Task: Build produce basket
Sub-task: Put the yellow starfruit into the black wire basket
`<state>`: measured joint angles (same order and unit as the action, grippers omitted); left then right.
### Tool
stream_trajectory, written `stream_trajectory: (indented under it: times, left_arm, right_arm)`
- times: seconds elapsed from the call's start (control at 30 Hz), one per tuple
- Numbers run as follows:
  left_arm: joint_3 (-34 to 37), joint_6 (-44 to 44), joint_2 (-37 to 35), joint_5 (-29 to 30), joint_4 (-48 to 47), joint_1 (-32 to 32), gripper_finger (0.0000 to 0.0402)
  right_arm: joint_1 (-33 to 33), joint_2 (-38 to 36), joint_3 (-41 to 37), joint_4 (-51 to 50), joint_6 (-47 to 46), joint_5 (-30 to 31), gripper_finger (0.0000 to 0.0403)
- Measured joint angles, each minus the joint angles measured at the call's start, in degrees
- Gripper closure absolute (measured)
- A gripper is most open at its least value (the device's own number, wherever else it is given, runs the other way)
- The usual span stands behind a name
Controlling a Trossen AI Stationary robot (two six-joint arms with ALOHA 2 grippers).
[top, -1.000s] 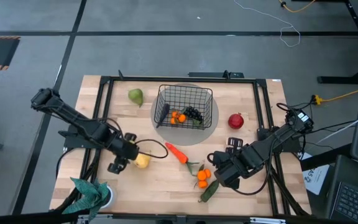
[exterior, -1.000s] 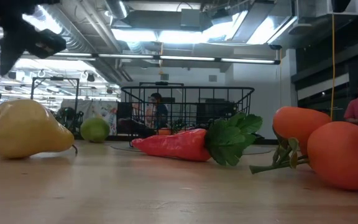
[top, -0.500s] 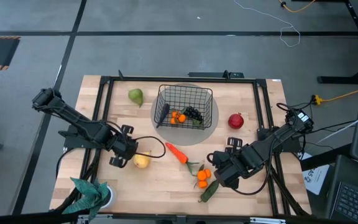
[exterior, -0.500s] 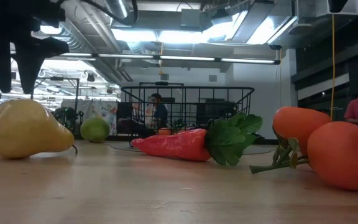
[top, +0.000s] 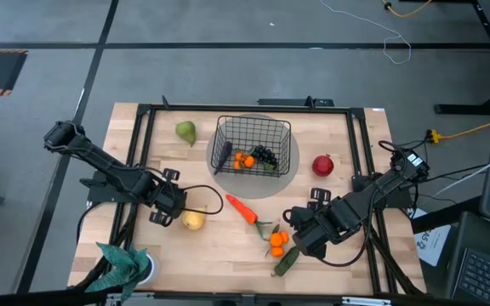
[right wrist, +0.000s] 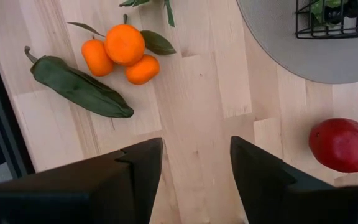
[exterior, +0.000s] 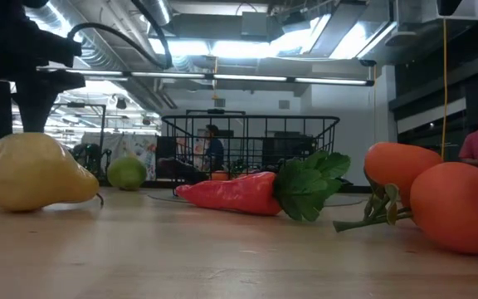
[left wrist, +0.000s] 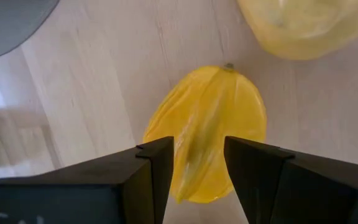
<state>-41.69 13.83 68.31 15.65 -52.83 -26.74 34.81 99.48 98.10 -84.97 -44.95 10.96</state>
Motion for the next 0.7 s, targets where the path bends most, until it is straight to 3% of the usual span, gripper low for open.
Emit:
stream_trajectory:
  times: [0.7]
  left_arm:
    - [1.8, 2.1, 0.0, -0.3, 0.8, 0.1, 0.027]
  right_arm:
    - [0.0, 0.0, 0.0, 0.1, 0.0, 0.0, 0.0225]
